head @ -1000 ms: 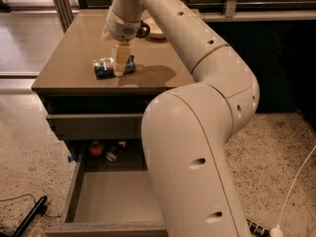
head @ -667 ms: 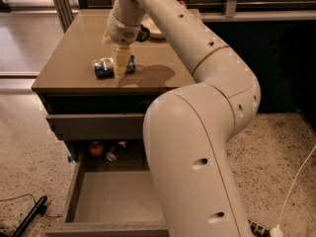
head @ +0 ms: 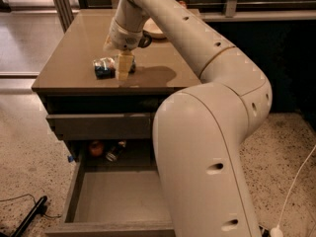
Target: Place redbull can into middle drawer
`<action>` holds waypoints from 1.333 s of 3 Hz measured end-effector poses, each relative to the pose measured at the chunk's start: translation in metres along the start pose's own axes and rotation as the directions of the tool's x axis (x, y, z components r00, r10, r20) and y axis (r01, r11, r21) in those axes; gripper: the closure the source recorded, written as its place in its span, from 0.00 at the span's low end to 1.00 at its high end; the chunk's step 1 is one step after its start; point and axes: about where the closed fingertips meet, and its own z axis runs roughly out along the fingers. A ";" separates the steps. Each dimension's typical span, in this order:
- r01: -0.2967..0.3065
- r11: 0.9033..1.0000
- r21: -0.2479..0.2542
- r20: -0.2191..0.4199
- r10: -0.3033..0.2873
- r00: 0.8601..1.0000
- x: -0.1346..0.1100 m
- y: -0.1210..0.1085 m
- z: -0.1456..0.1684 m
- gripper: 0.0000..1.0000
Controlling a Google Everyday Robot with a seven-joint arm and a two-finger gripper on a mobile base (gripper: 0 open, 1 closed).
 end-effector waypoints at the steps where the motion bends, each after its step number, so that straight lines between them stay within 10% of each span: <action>1: 0.000 1.000 0.000 0.000 0.000 1.000 0.000 0.000 0.000 0.35; 3: 0.000 1.000 0.000 0.000 0.000 1.000 0.000 0.000 0.000 0.89; 4: 0.000 1.000 0.000 0.000 0.000 1.000 0.000 0.000 0.000 1.00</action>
Offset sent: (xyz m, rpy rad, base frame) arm -0.0002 0.0000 -0.0001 0.0001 0.0001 0.0000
